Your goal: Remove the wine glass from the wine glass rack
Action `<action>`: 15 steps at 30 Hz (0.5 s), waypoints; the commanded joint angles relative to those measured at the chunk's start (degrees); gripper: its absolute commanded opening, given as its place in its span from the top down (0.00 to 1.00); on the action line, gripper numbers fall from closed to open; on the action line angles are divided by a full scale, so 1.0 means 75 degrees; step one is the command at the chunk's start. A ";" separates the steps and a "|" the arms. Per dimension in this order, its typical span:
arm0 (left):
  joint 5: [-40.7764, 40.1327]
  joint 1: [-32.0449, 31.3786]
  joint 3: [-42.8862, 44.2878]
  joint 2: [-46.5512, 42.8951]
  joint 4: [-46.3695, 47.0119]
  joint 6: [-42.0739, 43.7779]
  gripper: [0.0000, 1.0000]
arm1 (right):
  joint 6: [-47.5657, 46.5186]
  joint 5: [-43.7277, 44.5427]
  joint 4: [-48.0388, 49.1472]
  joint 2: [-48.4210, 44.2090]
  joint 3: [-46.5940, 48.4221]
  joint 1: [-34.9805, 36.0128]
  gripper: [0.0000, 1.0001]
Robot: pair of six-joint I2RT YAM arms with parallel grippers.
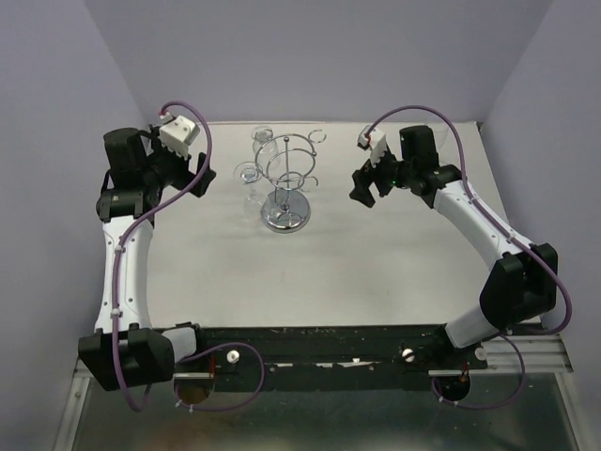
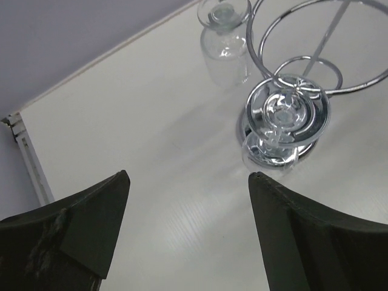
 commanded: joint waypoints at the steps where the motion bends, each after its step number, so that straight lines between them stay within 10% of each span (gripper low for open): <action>1: 0.1289 0.0396 -0.0813 -0.0252 0.0159 0.1119 0.05 | 0.0209 -0.0033 -0.0010 -0.0168 -0.0078 0.0070 0.05; 15: 0.2698 -0.0060 -0.3438 -0.0064 0.3892 0.0253 0.16 | 0.0397 -0.0009 -0.0864 0.0242 0.0660 0.0070 0.05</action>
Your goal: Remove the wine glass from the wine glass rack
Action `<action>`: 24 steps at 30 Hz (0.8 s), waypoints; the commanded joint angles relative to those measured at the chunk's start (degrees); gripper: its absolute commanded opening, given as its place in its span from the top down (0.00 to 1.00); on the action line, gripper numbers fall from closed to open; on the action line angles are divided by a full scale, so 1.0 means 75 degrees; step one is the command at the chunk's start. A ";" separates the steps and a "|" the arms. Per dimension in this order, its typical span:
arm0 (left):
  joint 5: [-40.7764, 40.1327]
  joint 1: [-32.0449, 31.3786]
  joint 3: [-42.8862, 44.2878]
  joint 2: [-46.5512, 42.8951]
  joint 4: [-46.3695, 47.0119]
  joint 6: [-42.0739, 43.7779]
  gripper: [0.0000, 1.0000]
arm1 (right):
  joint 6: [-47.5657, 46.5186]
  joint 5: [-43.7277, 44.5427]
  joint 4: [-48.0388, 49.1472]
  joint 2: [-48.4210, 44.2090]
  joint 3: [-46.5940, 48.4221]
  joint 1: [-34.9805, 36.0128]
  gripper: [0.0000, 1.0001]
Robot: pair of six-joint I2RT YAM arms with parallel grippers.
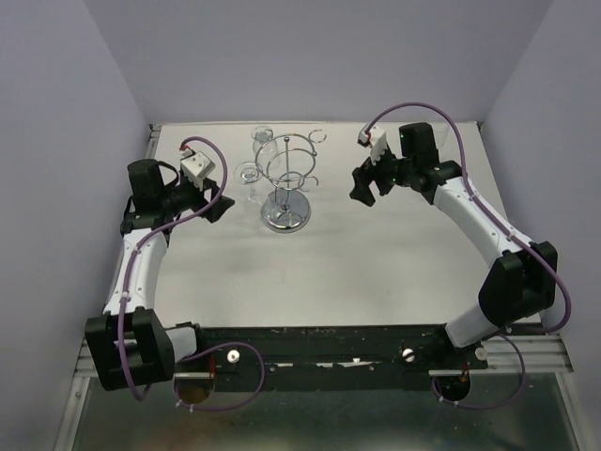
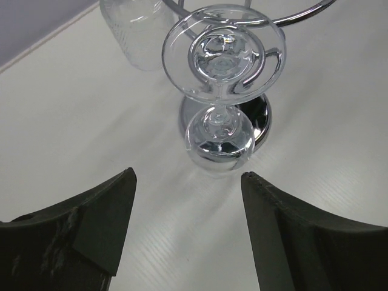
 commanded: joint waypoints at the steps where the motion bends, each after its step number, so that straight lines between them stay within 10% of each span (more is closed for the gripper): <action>1: 0.0471 -0.0328 -0.0557 0.0157 0.2372 -0.0444 0.17 | 0.0210 -0.0033 -0.0611 0.0172 0.0483 0.0070 0.05; 24: 0.1092 -0.1008 -0.1237 0.1810 0.5876 -0.1991 0.41 | 0.0269 0.0682 -0.1737 0.0699 0.1420 0.0070 0.06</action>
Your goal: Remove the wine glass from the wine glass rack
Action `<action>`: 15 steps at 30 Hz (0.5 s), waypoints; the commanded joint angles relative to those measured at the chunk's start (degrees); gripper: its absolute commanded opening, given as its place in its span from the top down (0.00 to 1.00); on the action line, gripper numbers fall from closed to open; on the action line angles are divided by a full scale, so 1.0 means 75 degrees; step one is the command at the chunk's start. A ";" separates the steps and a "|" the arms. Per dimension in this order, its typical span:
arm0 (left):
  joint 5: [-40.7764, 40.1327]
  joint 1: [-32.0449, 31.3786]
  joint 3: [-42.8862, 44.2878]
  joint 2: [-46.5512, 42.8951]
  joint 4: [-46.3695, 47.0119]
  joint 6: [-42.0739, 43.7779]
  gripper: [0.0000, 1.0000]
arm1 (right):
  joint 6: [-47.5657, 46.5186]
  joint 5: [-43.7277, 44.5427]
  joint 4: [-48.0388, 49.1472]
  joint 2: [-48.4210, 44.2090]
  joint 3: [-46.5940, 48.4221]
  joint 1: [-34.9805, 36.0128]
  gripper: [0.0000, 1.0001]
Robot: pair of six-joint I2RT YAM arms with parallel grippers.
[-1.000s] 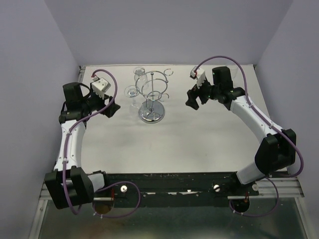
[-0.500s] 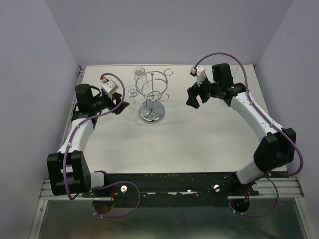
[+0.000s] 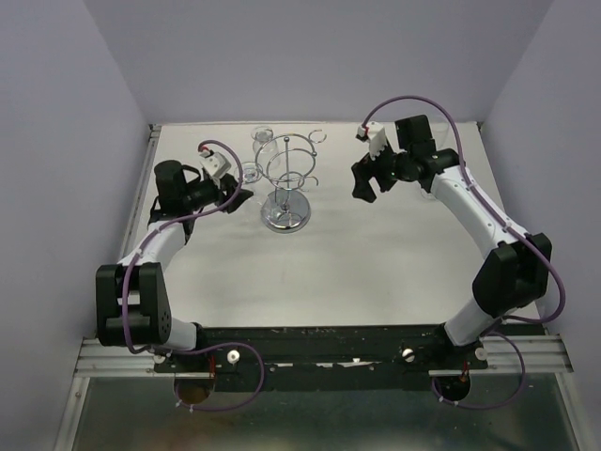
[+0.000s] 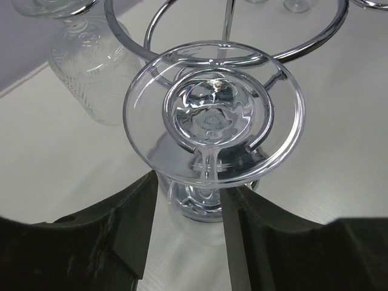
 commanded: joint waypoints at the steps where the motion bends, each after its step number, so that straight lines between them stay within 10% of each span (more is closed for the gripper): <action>1: 0.0372 -0.0160 -0.0419 0.0190 0.1672 -0.0706 0.42 | 0.0082 0.0297 -0.0475 0.0169 0.0409 0.0070 0.06; 15: 0.0314 -0.0266 -0.0724 0.0354 0.2965 -0.2021 0.67 | -0.0046 0.0555 -0.0627 0.0392 0.0374 0.0352 0.05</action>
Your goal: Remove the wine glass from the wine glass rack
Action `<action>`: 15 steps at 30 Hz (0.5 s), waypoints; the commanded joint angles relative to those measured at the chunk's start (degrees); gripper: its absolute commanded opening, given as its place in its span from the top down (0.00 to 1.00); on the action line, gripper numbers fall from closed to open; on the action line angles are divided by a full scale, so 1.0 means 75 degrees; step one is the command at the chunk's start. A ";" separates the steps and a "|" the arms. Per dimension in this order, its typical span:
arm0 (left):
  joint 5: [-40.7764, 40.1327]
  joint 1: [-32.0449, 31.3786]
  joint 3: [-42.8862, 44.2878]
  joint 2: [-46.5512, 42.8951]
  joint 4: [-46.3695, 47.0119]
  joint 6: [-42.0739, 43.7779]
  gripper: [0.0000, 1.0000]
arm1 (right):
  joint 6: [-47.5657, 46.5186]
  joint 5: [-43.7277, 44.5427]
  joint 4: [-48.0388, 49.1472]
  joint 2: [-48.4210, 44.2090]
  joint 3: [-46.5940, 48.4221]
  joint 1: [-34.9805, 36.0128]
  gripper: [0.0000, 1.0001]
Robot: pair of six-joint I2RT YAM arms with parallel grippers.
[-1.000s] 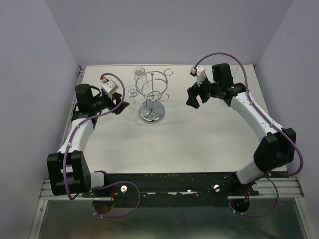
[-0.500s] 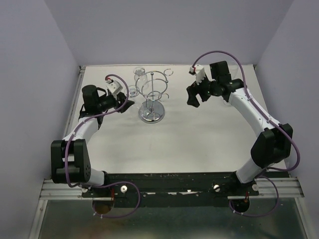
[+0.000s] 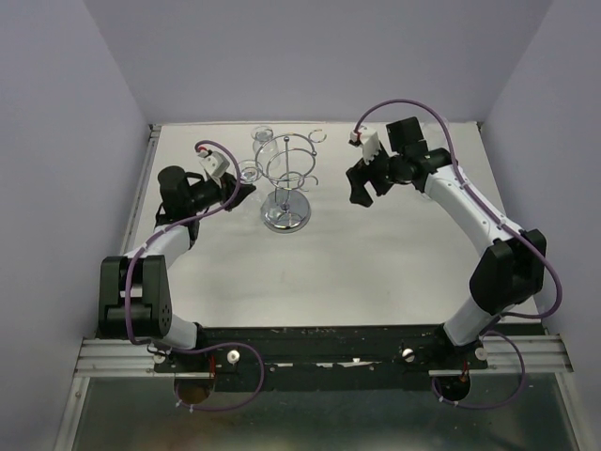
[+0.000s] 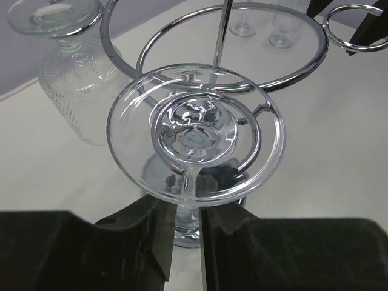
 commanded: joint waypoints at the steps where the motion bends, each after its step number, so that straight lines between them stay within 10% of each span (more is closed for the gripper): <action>1: 0.0305 -0.0044 -0.0101 -0.0057 0.0513 -0.0220 0.71 | -0.0035 0.0177 -0.0199 0.0194 0.0176 0.0121 0.06; 15: 0.0282 -0.0068 0.0016 -0.0618 0.0712 -0.0921 1.00 | 0.0035 0.0153 -0.0141 0.0346 0.0188 0.0227 0.05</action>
